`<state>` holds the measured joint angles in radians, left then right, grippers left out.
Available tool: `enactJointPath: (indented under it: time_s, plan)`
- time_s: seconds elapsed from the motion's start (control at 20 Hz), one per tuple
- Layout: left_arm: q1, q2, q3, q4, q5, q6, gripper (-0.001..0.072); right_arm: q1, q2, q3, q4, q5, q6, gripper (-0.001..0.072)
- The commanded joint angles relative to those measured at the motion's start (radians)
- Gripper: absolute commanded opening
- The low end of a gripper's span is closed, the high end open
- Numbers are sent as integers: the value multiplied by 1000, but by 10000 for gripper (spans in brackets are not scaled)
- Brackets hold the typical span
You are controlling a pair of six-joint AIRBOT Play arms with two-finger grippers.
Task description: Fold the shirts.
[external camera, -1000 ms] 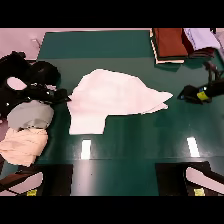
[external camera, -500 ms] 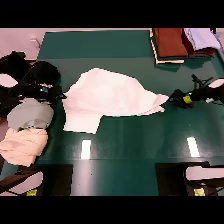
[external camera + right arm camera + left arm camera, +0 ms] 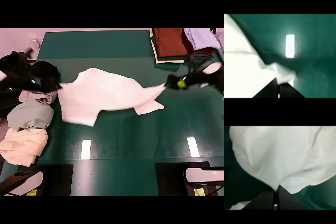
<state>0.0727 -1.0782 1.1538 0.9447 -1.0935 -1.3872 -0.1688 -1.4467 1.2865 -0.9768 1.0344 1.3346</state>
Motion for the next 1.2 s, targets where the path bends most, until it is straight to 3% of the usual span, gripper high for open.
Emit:
enactJointPath:
  time_s: [0.0,0.15,0.35,0.5,0.8,1.15]
  plan:
    - [1,108,220,-2,0,0,24,8,209,146,5,16,-35,12]
    - [1,198,531,1,2,0,23,8,405,333,-11,16,-35,12]
    - [1,214,943,85,-12,-35,23,8,584,533,-184,71,39,11]
    - [1,214,1073,138,56,-61,23,8,649,660,-303,139,93,10]
    - [1,173,931,149,56,-90,22,9,536,830,-412,345,131,9]
    - [-35,-156,554,138,-183,-95,24,11,245,460,-412,393,131,9]
